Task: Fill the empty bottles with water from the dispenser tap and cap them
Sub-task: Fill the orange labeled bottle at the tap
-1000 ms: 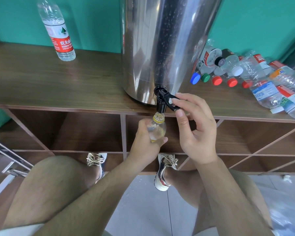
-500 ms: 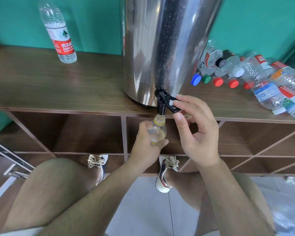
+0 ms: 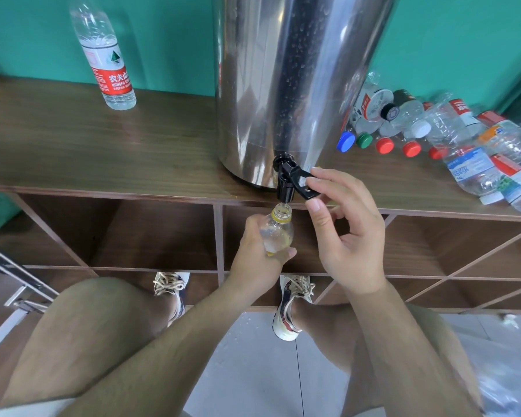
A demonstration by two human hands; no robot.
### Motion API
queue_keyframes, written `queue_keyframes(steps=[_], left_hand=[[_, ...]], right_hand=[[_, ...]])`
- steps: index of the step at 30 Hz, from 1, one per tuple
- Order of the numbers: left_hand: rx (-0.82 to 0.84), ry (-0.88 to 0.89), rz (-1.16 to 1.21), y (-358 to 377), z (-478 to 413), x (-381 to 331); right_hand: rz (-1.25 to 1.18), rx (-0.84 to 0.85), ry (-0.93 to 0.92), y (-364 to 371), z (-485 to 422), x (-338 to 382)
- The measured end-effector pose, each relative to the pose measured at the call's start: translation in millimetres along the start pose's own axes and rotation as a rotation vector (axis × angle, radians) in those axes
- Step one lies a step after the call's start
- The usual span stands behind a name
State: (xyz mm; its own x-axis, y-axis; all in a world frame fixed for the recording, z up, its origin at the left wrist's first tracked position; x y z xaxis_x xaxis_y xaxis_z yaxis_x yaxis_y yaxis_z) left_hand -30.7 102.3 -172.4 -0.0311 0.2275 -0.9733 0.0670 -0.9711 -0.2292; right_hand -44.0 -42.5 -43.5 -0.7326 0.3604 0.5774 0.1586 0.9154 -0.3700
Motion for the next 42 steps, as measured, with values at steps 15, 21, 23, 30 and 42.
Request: queue_keyframes(steps=[15,21,23,30,42], left_hand=[[-0.007,0.003,-0.013,-0.9,-0.8,-0.1],[-0.001,-0.006,-0.016,-0.5,-0.9,-0.4],[-0.002,-0.008,-0.02,-0.4,-1.2,0.1],[-0.007,0.002,-0.03,-0.3,-1.7,-0.2],[0.003,0.01,-0.021,0.1,-0.2,-0.4]], right_hand=[[0.013,0.0,0.007,0.1,-0.5,1.5],[0.016,0.0,0.001,0.2,-0.8,1.2],[0.013,0.0,0.002,0.4,-0.7,0.7],[0.019,0.002,-0.005,0.0,-0.8,-0.5],[0.026,-0.002,-0.003,-0.8,0.7,-2.5]])
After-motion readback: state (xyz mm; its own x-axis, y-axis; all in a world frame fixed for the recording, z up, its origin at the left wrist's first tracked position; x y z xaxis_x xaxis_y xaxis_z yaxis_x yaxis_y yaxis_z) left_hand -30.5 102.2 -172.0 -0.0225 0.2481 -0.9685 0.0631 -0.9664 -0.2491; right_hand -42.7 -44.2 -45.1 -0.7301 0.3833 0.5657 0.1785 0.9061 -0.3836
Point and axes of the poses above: each hand's wrist, its own z-axis away from the middle knuckle, its own y-axis out of the palm, x = y × z, the point moved 5 cm from there along -z, towards the middle knuckle, and after that the axes turned 3 degrees about x, right-handed, at the moved point
